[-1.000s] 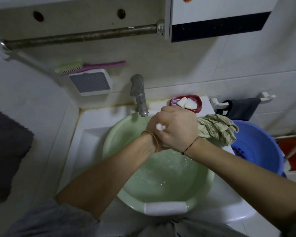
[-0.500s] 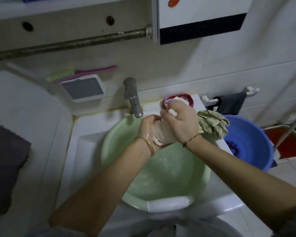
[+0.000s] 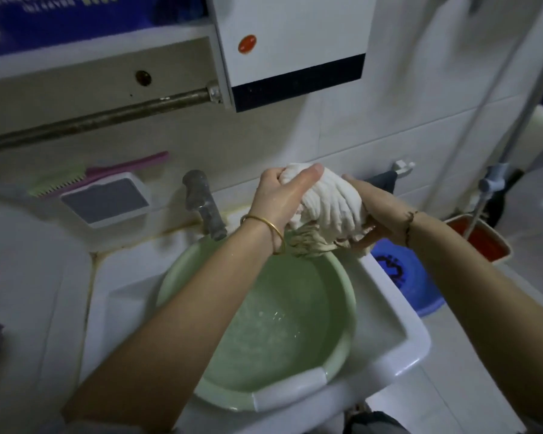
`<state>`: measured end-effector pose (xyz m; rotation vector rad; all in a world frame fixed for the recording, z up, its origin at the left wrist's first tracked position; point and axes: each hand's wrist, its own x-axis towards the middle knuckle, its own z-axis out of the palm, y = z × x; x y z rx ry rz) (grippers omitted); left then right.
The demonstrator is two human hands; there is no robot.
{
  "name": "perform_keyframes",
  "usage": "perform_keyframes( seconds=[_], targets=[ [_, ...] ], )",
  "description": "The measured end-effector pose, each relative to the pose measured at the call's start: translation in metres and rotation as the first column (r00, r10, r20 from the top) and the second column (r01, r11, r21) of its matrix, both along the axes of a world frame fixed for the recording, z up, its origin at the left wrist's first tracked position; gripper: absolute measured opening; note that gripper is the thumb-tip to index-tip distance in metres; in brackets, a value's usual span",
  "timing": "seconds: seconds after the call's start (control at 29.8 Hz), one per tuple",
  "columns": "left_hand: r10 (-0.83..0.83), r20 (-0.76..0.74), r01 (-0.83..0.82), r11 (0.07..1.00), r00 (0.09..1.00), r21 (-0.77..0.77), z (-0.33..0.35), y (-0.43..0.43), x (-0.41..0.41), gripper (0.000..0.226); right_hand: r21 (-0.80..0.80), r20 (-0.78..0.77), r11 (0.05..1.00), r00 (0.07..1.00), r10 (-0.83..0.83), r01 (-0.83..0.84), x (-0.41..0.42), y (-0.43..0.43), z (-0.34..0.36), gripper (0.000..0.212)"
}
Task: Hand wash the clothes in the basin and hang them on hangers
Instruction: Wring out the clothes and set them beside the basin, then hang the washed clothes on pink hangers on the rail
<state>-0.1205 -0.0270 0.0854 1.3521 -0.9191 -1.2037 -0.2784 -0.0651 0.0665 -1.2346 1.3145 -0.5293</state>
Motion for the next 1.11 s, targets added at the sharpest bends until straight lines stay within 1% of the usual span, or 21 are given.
perform_keyframes(
  seconds=[0.07,0.13,0.2,0.27,0.3,0.34,0.4,0.44,0.47,0.54,0.57,0.64,0.71,0.77,0.81,0.87,0.91,0.94,1.01,1.08,1.11],
  targets=[
    [-0.046,-0.038,0.047,0.999,0.998,0.004,0.003,-0.004,-0.016,0.061,0.052,0.13,0.998,0.991,-0.036,0.03,-0.024,0.0,0.003,0.048],
    [-0.073,-0.102,0.075,0.997,0.992,0.015,0.006,-0.011,-0.033,0.064,0.125,0.325,0.991,0.946,-0.002,-0.041,-0.049,-0.001,0.003,0.052],
    [-0.139,-0.143,0.142,0.99,0.98,0.01,0.009,-0.022,-0.053,0.075,0.161,0.478,0.977,0.877,0.046,-0.139,-0.069,-0.005,0.0,0.063],
    [-0.2,-0.122,0.203,0.979,0.972,0.013,0.014,-0.034,-0.076,0.076,0.155,0.615,0.972,0.788,0.045,-0.177,-0.086,-0.016,0.0,0.068],
    [-0.22,-0.106,0.221,0.975,0.97,0.006,0.016,-0.041,-0.088,0.069,0.152,0.67,0.974,0.742,0.022,-0.165,-0.093,-0.023,0.002,0.065],
    [-0.237,-0.101,0.237,0.971,0.966,-0.004,0.021,-0.046,-0.101,0.055,0.156,0.704,0.978,0.71,-0.011,-0.14,-0.101,-0.03,0.005,0.057],
    [-0.27,-0.166,0.273,0.962,0.948,-0.004,0.029,-0.056,-0.128,0.018,0.211,0.722,0.977,0.68,-0.126,-0.043,-0.117,-0.045,0.009,0.037],
    [-0.271,-0.204,0.282,0.959,0.941,0.028,0.032,-0.063,-0.141,0.016,0.226,0.715,0.974,0.678,-0.171,0.006,-0.127,-0.054,0.007,0.028],
    [-0.25,-0.219,0.271,0.96,0.943,0.071,0.032,-0.071,-0.153,0.028,0.226,0.705,0.973,0.68,-0.2,0.051,-0.138,-0.064,0.006,0.022],
    [-0.237,-0.181,0.265,0.952,0.954,0.15,0.028,-0.089,-0.175,0.037,0.14,0.662,0.979,0.722,-0.202,0.145,-0.16,-0.083,0.006,0.018],
    [-0.276,-0.152,0.301,0.936,0.949,0.18,0.028,-0.095,-0.187,0.036,0.072,0.631,0.979,0.751,-0.193,0.192,-0.17,-0.092,0.009,0.023],
    [-0.371,-0.061,0.375,0.896,0.926,0.236,0.025,-0.108,-0.209,0.025,-0.056,0.586,0.976,0.798,-0.14,0.213,-0.192,-0.109,0.019,0.038],
    [-0.384,0.03,0.368,0.901,0.923,0.229,0.027,-0.118,-0.228,0.011,-0.183,0.513,0.962,0.854,-0.083,0.203,-0.211,-0.125,0.028,0.053],
    [-0.292,0.075,0.273,0.942,0.954,0.194,0.03,-0.13,-0.243,0.011,-0.267,0.423,0.944,0.904,-0.066,0.194,-0.227,-0.144,0.032,0.068],
    [-0.23,0.131,0.206,0.963,0.964,0.177,0.032,-0.136,-0.25,0.014,-0.275,0.37,0.946,0.927,-0.064,0.175,-0.234,-0.15,0.033,0.077],
    [-0.116,0.347,0.081,0.99,0.931,0.114,0.035,-0.146,-0.262,0.021,-0.266,0.262,0.958,0.964,-0.038,0.11,-0.247,-0.16,0.035,0.096],
    [-0.061,0.44,0.035,0.997,0.896,0.066,0.037,-0.15,-0.267,0.023,-0.278,0.212,0.958,0.977,-0.014,0.074,-0.255,-0.166,0.034,0.097],
    [-0.008,0.508,-0.001,1.0,0.861,0.018,0.04,-0.153,-0.271,0.024,-0.31,0.15,0.95,0.989,0.01,0.037,-0.262,-0.17,0.036,0.09],
    [0.057,0.552,-0.036,0.998,0.832,-0.049,0.045,-0.159,-0.274,0.021,-0.393,-0.013,0.918,0.999,0.043,-0.044,-0.273,-0.173,0.042,0.067],
    [0.081,0.503,-0.05,0.996,0.86,-0.074,0.048,-0.164,-0.274,0.022,-0.459,-0.134,0.884,0.99,0.033,-0.091,-0.282,-0.177,0.045,0.05],
    [0.083,0.474,-0.051,0.995,0.876,-0.081,0.048,-0.166,-0.274,0.023,-0.472,-0.177,0.874,0.984,0.033,-0.114,-0.284,-0.179,0.047,0.046]
  ],
)
